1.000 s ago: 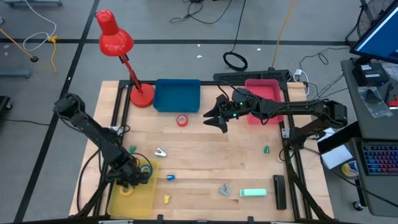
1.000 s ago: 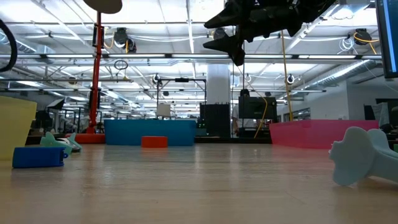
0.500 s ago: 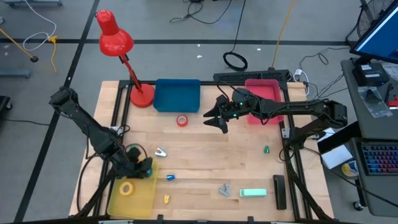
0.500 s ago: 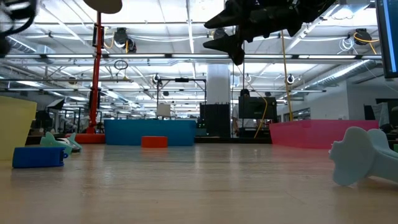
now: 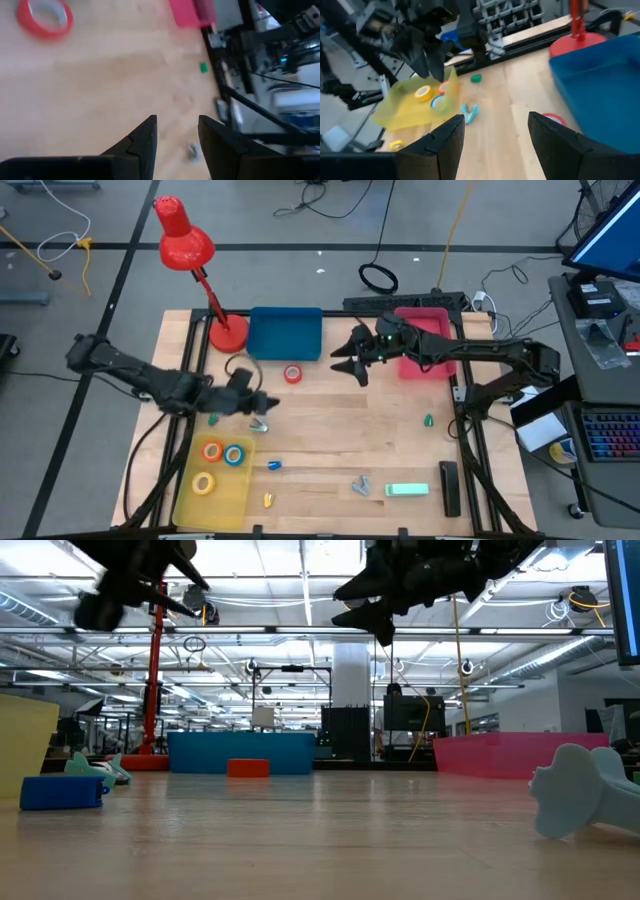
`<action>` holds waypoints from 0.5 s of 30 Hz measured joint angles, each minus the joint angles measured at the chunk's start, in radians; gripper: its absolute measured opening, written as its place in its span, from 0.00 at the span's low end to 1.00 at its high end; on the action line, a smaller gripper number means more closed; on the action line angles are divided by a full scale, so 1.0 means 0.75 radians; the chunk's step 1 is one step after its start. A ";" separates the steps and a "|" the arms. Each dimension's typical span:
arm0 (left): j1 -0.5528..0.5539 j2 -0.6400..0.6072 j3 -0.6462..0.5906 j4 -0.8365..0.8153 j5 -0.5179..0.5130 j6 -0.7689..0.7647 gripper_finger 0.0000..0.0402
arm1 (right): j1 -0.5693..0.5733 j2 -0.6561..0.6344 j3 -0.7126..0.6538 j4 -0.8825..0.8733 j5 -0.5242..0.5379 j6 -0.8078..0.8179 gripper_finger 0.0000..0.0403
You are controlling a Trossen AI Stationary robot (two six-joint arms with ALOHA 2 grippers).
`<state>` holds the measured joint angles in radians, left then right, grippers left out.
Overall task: Pick and place Stapler, Stapler remover, tape
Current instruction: Put the orange tape into the yellow bin
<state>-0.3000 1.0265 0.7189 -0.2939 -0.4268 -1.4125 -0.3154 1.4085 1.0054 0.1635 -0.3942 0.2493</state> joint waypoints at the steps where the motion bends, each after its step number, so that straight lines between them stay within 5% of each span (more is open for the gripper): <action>1: 0.053 0.013 0.000 0.012 0.033 0.072 0.36 | -0.022 -0.012 0.000 -0.033 0.000 0.007 0.52; 15: 0.612 0.441 0.047 0.118 0.631 0.770 0.36 | -0.182 -0.220 0.000 -0.226 -0.001 -0.105 0.51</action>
<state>0.1590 1.3572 0.7544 -0.2053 0.0464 -0.8347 -0.4515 1.2438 1.0054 -0.0064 -0.3948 0.1705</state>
